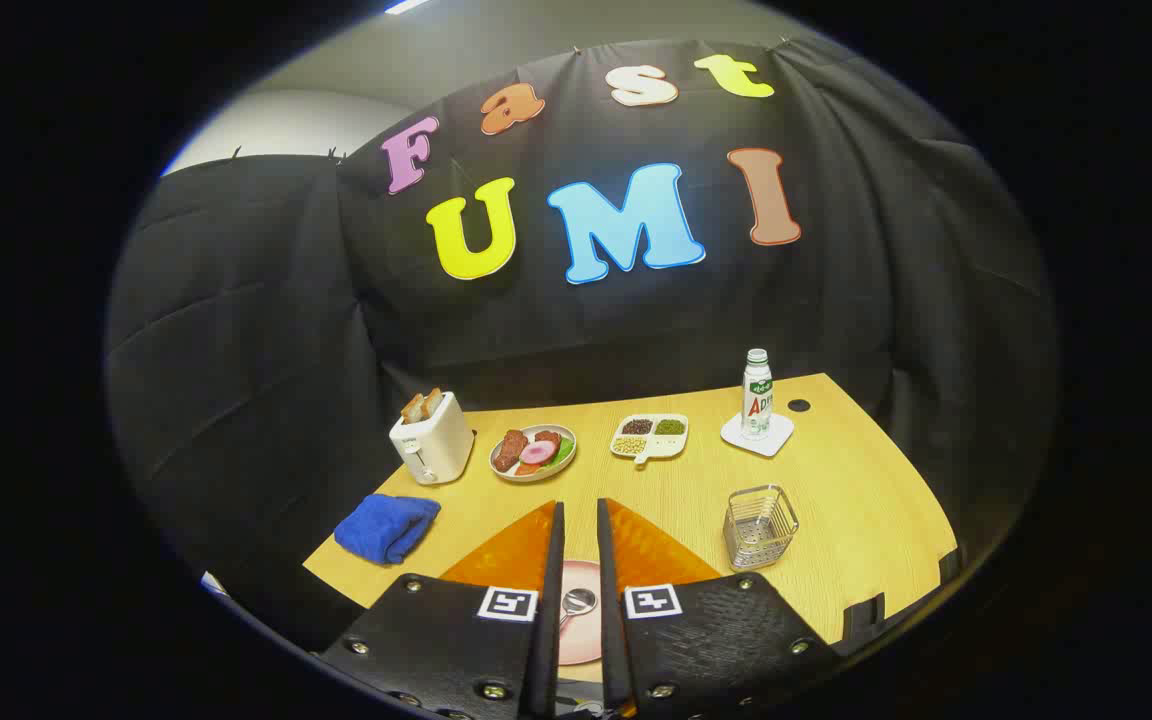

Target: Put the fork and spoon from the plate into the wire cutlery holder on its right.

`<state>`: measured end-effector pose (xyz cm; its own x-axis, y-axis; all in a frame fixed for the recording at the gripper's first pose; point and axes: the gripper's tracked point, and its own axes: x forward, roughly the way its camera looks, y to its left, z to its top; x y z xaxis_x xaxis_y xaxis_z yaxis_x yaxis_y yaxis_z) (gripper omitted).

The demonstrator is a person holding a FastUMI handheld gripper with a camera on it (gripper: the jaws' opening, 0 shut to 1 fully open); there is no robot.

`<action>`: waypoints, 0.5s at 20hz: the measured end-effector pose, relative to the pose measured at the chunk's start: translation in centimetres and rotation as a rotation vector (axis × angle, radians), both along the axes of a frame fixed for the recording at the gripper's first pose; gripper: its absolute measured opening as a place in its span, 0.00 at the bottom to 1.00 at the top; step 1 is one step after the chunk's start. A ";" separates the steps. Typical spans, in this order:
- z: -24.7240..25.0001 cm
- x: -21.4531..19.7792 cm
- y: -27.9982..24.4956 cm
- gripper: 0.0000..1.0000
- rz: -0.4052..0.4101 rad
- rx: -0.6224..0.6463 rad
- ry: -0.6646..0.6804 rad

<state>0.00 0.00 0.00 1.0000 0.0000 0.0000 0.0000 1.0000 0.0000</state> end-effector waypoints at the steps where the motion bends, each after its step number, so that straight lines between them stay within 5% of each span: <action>1: -0.4 0.2 0.0 0.18 0.004 -0.003 0.013; 10: -4.4 2.4 1.6 0.18 0.056 -0.047 0.108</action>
